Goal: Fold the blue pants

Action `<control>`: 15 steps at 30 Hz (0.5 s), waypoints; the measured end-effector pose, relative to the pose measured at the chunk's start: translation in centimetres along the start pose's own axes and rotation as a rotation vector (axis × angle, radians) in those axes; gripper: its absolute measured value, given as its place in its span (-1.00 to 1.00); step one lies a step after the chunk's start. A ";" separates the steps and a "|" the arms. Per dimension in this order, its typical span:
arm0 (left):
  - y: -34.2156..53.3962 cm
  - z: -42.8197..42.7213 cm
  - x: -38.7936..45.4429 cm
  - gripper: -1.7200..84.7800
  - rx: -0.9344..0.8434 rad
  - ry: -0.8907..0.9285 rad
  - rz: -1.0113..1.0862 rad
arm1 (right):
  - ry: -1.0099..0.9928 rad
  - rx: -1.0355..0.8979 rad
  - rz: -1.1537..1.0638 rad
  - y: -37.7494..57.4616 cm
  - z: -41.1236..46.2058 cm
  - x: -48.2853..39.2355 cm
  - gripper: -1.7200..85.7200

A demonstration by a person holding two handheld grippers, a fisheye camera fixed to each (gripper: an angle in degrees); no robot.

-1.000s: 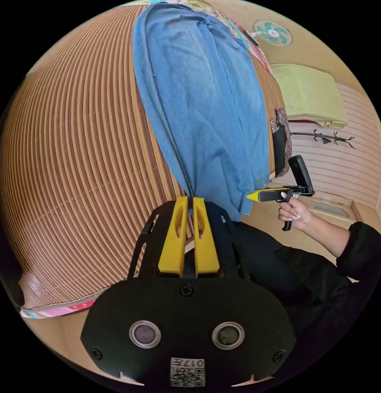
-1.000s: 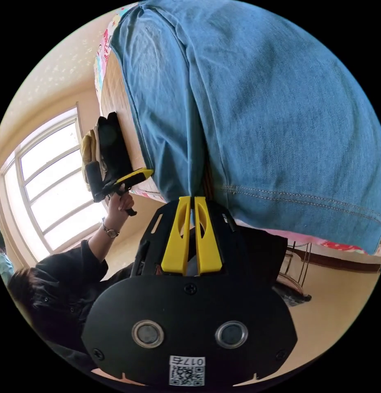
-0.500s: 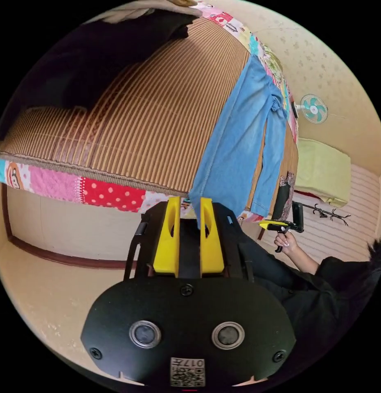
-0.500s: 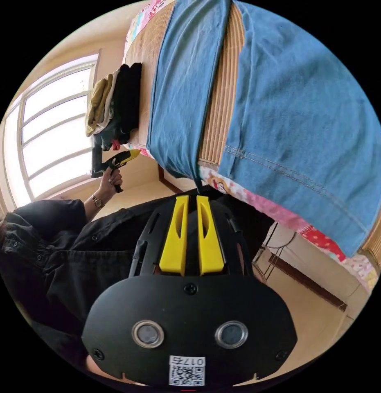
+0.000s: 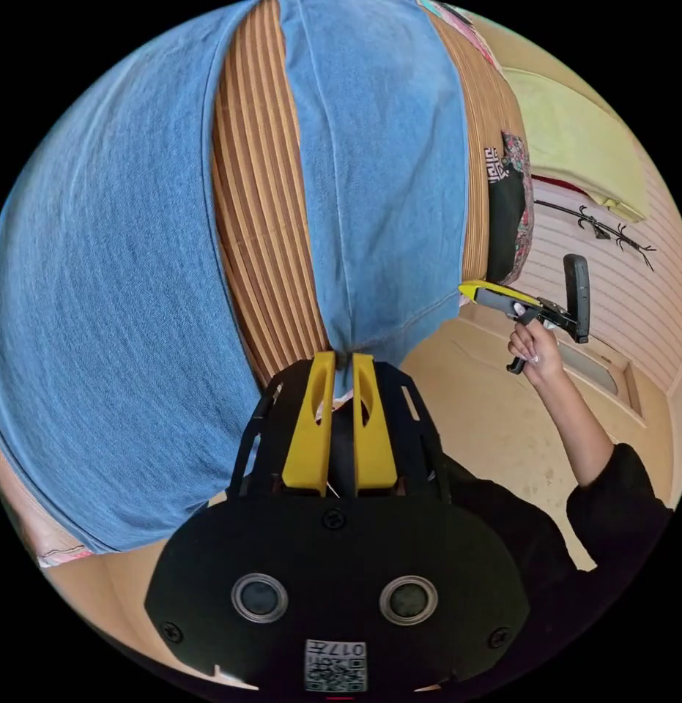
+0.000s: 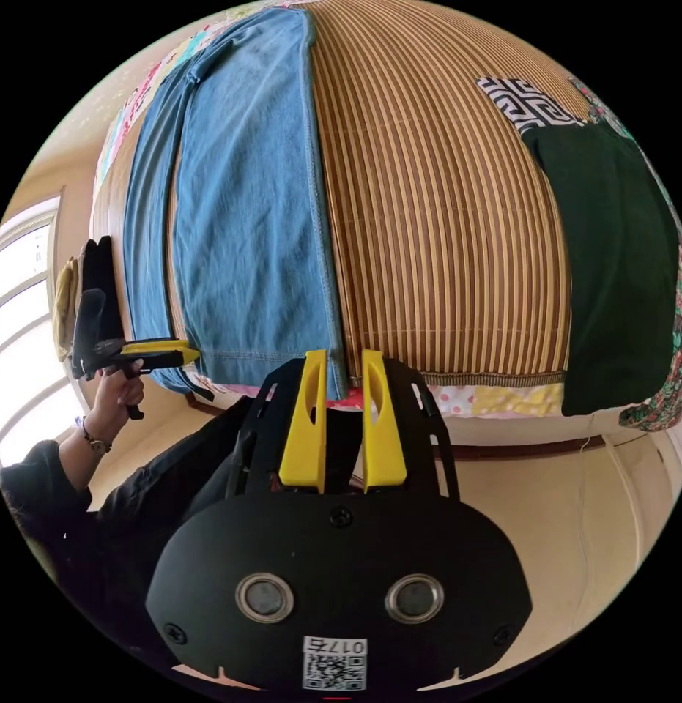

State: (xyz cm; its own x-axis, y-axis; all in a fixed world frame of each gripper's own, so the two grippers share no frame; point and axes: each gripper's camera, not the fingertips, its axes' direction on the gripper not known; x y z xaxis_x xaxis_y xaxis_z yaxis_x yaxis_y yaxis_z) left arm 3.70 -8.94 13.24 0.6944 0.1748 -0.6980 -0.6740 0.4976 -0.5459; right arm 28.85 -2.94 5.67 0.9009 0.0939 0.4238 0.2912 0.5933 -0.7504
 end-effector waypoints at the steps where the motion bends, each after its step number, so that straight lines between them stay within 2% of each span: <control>1: 0.4 0.4 -0.2 -0.91 -0.018 0.037 0.004 | -0.027 0.017 -0.017 1.0 -0.3 0.1 -0.76; 6: 3.4 2.0 -1.2 -0.97 -0.030 0.051 -0.026 | -0.142 0.080 0.001 4.7 0.0 1.2 -0.76; 10: 4.7 2.7 -1.5 -0.97 0.003 0.088 -0.051 | -0.175 -0.058 -0.010 5.8 3.3 1.0 -0.77; 12: 5.0 3.3 -1.5 -0.97 -0.005 0.072 -0.056 | -0.134 -0.081 -0.020 6.8 4.1 0.7 -0.78; 15: 5.6 5.2 -1.8 -0.96 -0.065 0.009 -0.074 | -0.191 -0.047 0.009 8.3 4.0 1.9 -0.77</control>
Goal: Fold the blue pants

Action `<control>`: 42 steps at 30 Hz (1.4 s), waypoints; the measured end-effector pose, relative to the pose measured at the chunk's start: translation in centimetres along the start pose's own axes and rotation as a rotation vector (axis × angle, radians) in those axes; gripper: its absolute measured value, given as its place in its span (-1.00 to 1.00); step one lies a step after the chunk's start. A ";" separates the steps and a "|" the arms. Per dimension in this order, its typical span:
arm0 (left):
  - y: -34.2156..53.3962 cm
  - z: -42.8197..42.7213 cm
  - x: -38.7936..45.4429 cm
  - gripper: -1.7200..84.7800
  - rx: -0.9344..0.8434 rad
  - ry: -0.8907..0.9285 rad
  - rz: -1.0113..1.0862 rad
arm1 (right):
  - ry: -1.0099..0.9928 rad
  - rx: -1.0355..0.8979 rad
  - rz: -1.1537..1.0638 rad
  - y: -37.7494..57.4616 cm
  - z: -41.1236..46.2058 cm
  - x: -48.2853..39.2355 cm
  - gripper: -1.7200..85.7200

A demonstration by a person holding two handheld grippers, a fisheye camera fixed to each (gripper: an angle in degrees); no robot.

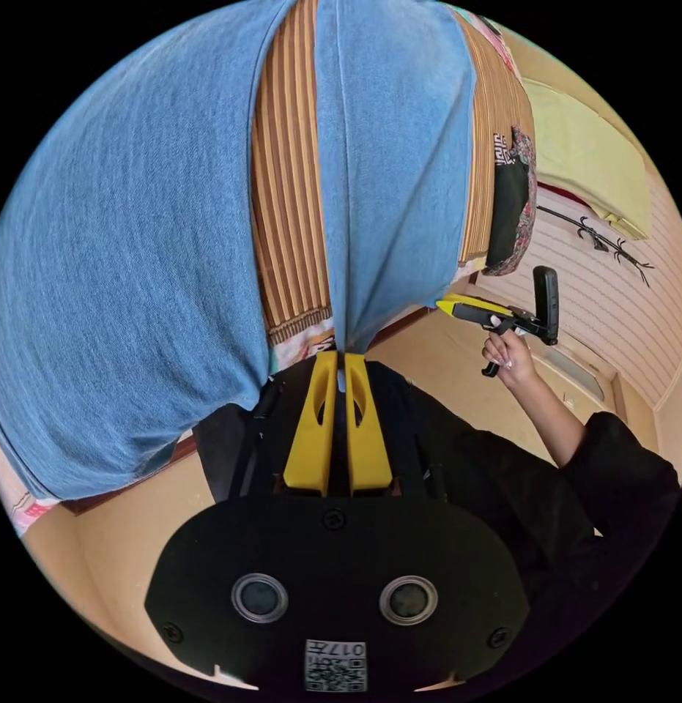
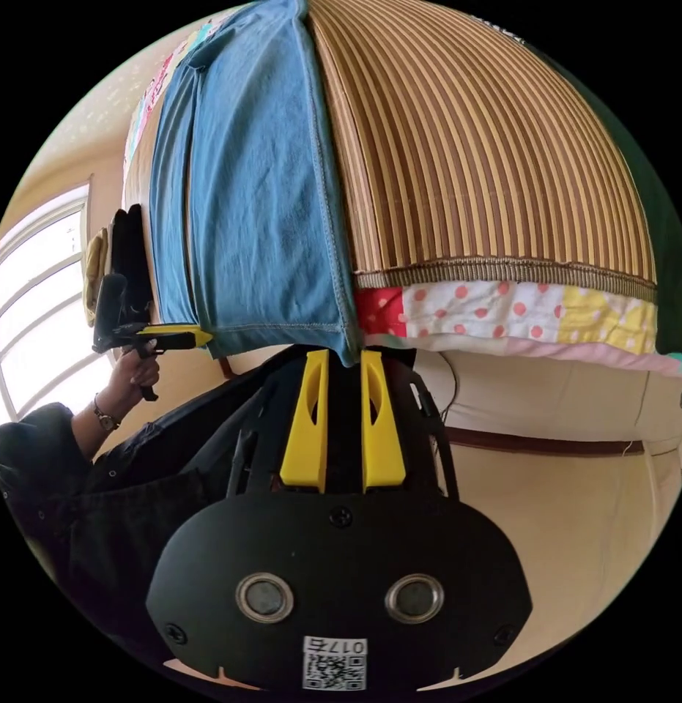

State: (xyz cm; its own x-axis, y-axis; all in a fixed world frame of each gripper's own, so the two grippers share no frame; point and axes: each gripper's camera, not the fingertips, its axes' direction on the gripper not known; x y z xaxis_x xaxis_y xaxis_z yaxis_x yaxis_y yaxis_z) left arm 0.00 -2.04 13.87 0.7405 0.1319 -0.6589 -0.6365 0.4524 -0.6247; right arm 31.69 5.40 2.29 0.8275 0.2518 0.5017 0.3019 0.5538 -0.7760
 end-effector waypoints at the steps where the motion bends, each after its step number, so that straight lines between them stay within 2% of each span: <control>1: 0.2 0.8 -0.4 -0.95 -0.030 -0.003 -0.029 | -0.029 0.035 0.033 0.5 -0.6 0.8 -0.76; 3: 0.7 1.3 -1.0 -0.91 -0.040 0.015 -0.069 | -0.063 0.078 0.080 0.8 -1.3 2.0 -0.72; 6: 1.9 1.0 -1.5 -0.82 0.004 0.025 -0.100 | -0.103 0.040 0.065 0.2 -0.8 2.9 -0.71; 11: 3.4 -0.7 -1.1 -0.76 0.105 0.057 -0.127 | -0.037 -0.063 -0.069 0.3 0.9 2.0 -0.85; 15: 2.5 -2.2 2.8 -0.72 0.156 0.116 -0.030 | -0.095 -0.029 -0.122 3.9 -1.5 1.2 -0.89; 19: 0.3 -2.7 9.3 -0.58 0.161 0.047 0.059 | -0.175 0.044 -0.211 7.1 -5.3 -1.5 -0.90; 22: -1.2 -1.9 13.7 -0.54 0.156 0.084 0.152 | -0.231 0.053 -0.288 7.6 -6.4 -3.6 -0.90; 26: -3.1 1.3 15.9 -0.62 0.050 -0.032 0.124 | -0.373 0.031 -0.410 7.2 -6.8 -5.3 -0.90; 29: -2.0 1.4 15.2 -0.88 0.153 -0.014 0.089 | -0.341 -0.132 -0.513 5.4 -5.7 -4.3 -0.88; 31: -1.2 1.3 14.1 -0.96 0.184 0.045 0.067 | -0.271 -0.290 -0.527 1.7 -5.4 -1.0 -0.85; 33: -0.6 1.2 13.1 -0.97 0.204 0.112 0.049 | -0.227 -0.281 -0.490 -2.7 -7.4 1.6 -0.82; 37: 1.2 0.2 12.1 -0.98 0.250 0.177 0.044 | -0.233 0.062 -0.395 -17.2 -16.6 3.7 -0.70; 42: 3.3 -0.8 12.0 -0.98 0.303 0.209 0.043 | -0.203 0.311 -0.298 -34.2 -20.8 0.0 -0.63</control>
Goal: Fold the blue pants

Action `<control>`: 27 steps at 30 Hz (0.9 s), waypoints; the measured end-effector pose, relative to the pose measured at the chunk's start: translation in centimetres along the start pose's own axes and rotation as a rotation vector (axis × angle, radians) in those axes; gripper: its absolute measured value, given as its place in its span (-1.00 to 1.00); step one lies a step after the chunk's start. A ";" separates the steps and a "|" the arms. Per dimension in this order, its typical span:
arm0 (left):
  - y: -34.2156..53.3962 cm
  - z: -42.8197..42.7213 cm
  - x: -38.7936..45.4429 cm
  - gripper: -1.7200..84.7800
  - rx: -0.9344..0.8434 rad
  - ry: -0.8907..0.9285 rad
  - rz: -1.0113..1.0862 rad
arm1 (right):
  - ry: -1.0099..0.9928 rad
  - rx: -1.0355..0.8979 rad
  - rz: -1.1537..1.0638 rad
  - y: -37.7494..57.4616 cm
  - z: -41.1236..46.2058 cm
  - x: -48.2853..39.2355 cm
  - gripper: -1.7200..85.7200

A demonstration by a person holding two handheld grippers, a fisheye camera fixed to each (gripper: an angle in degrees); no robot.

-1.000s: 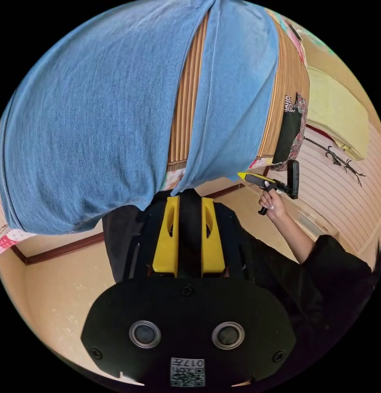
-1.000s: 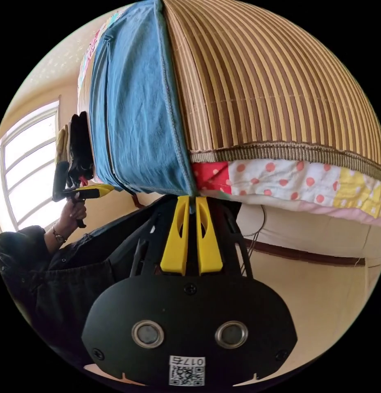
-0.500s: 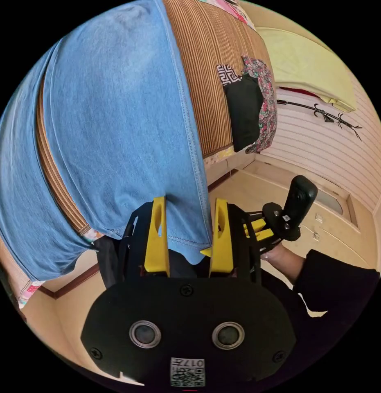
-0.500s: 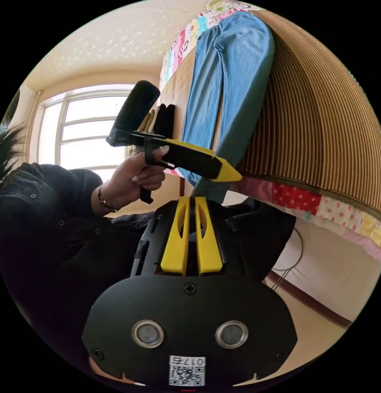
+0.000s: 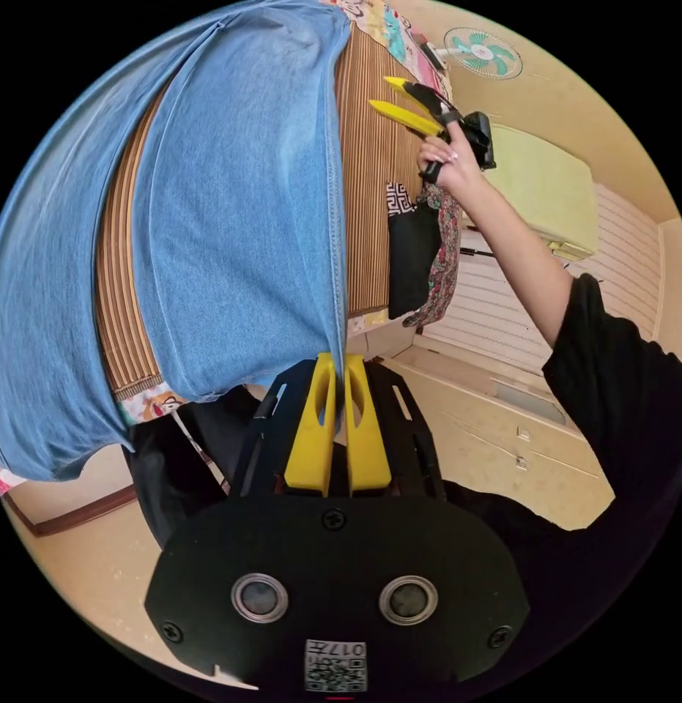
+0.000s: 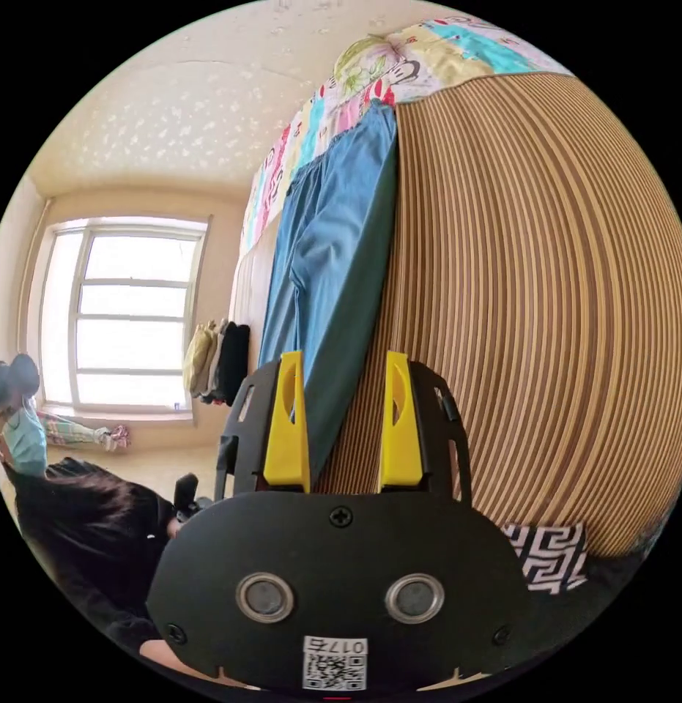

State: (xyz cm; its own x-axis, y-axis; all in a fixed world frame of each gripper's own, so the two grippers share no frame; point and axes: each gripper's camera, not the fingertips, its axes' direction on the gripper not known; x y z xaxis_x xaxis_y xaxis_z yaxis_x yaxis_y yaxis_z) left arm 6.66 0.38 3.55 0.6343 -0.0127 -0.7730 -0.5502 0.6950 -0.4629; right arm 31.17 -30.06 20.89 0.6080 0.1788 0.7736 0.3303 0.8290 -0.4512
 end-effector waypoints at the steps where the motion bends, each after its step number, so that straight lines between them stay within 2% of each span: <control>1: 0.4 -0.4 0.1 -0.98 0.016 0.003 0.002 | 0.048 0.029 0.043 -3.3 1.3 0.0 -0.63; 6: 1.6 -2.6 -0.3 -0.98 0.078 -0.009 0.010 | 0.307 0.086 0.152 -11.5 6.1 -1.7 -0.75; 8: 2.3 -3.7 -1.1 -0.98 0.099 0.032 -0.004 | 0.442 0.110 0.135 -13.0 7.2 -3.6 -0.88; 10: 4.1 -5.8 -2.9 -0.98 0.155 0.140 -0.042 | 0.521 0.168 0.019 -14.4 8.8 -7.9 -0.91; 16: 11.0 -13.6 -8.9 -0.98 0.309 0.405 -0.107 | 0.514 0.201 -0.258 -16.7 18.5 -21.3 -0.93; 20: 15.5 -19.1 -15.1 -0.98 0.436 0.555 -0.223 | 0.414 0.172 -0.255 -18.4 25.9 -25.1 -0.91; 23: 18.3 -23.7 -20.3 -0.97 0.509 0.480 -0.294 | 0.280 0.121 -0.244 -18.5 29.7 -25.0 -0.88; 25: 19.3 -26.0 -23.7 -0.95 0.474 0.330 -0.335 | 0.207 0.095 -0.288 -16.2 30.4 -24.9 -0.86; 27: 19.4 -26.1 -25.9 -0.90 0.395 0.257 -0.374 | 0.186 0.011 -0.377 -12.9 30.6 -24.8 -0.83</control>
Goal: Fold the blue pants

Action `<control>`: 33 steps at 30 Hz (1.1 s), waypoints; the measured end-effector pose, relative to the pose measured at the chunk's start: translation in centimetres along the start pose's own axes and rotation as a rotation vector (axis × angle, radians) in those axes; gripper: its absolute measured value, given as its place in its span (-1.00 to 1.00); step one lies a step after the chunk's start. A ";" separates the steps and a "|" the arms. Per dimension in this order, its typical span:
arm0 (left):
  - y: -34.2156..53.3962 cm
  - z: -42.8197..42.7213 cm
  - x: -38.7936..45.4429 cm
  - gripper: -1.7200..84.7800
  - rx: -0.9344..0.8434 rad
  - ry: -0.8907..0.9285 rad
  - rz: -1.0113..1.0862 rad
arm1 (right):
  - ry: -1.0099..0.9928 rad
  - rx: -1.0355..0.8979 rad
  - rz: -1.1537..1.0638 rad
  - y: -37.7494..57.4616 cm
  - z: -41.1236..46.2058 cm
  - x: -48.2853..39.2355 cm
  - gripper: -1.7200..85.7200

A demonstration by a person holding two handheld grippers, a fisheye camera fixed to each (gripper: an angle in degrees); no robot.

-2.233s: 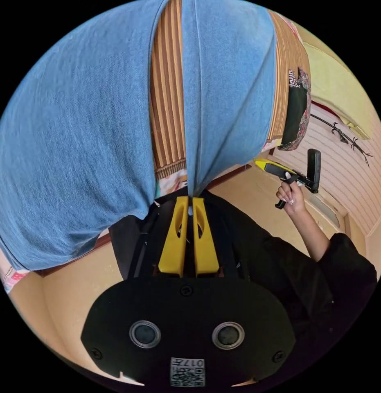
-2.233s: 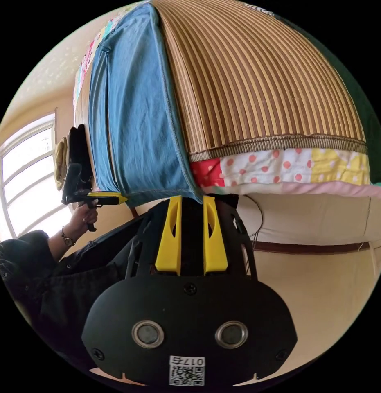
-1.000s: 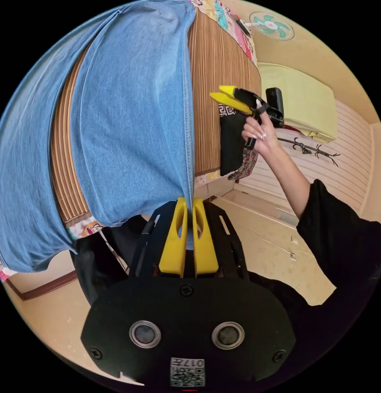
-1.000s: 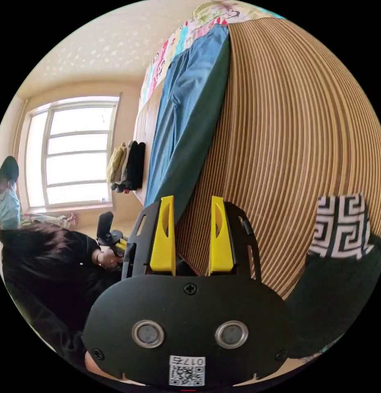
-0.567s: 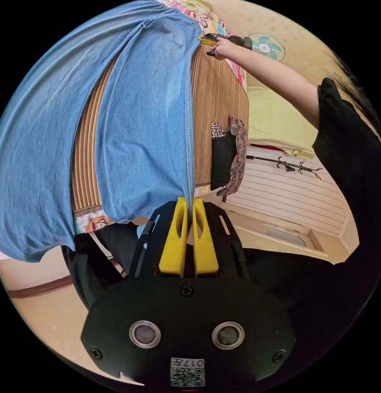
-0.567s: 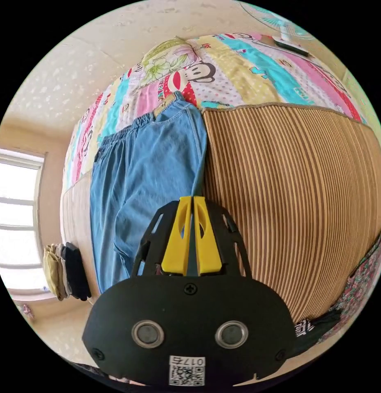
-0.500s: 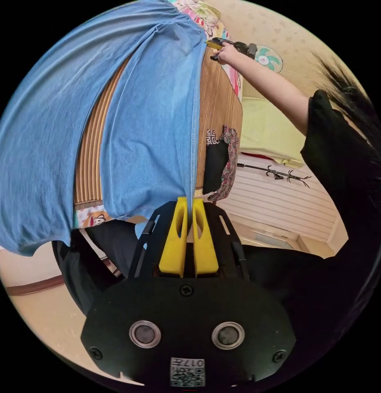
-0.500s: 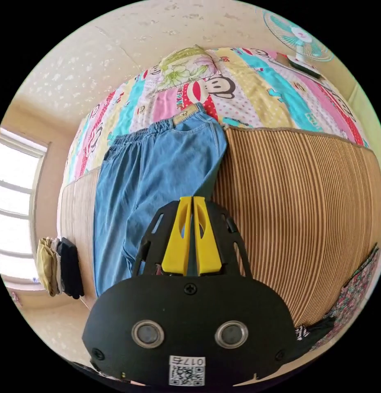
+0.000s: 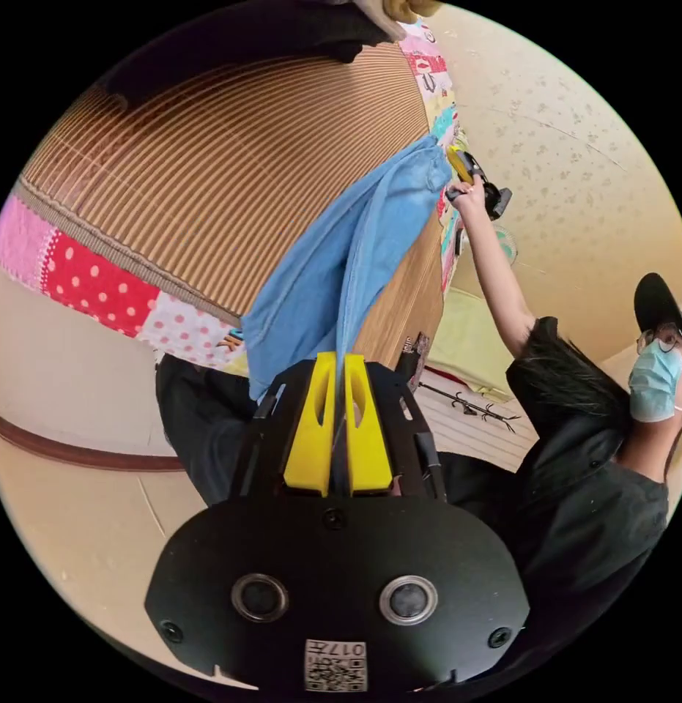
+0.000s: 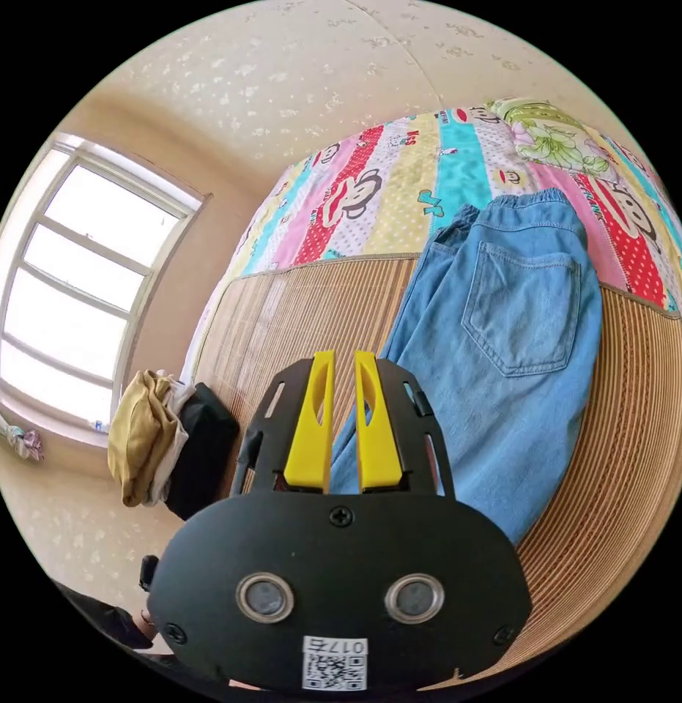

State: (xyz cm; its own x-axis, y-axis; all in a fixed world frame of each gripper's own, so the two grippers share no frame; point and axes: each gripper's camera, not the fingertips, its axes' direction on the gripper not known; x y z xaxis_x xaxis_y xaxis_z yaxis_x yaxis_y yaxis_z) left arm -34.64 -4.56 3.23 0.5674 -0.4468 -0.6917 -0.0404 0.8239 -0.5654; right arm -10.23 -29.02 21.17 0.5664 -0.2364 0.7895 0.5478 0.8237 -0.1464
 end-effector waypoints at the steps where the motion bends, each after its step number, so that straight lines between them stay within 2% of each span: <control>1: -0.4 0.2 -1.2 -0.85 -0.050 -0.037 -0.026 | -0.007 -0.055 -0.067 3.0 -0.2 -0.7 -0.81; 5: -0.3 0.3 -2.0 -0.78 -0.087 -0.082 -0.013 | 0.000 -0.216 -0.149 14.4 -1.2 -1.2 -0.78; 8: -0.5 -0.4 -0.1 -0.71 -0.052 -0.158 0.072 | -0.010 -0.295 -0.002 24.6 -2.3 -0.4 -0.77; 13: -1.8 -0.1 4.0 -0.67 -0.069 -0.361 0.226 | -0.182 -0.341 0.304 37.6 -2.4 -1.5 -0.77; 18: -2.8 0.7 4.9 -0.70 -0.142 -0.445 0.259 | -0.219 -0.305 0.460 41.8 -1.5 -1.6 -0.76; 24: -2.7 -0.4 5.3 -0.81 -0.179 -0.441 0.252 | -0.281 -0.240 0.487 42.7 -1.7 -1.0 -0.75; 29: -2.3 -1.6 5.2 -0.87 -0.198 -0.338 0.241 | -0.259 -0.255 0.453 42.2 -2.1 -1.0 -0.86; 33: -1.3 -4.0 4.8 -0.91 -0.206 -0.159 0.228 | -0.257 -0.264 0.395 42.9 -4.4 -0.8 -0.92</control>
State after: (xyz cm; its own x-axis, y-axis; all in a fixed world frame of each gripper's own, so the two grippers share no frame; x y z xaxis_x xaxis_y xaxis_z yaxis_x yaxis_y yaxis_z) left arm -35.18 -9.14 -1.16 0.6449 -0.1861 -0.7413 -0.3371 0.8011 -0.4945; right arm 15.59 4.25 11.65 0.6097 0.2260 0.7597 0.4786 0.6591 -0.5802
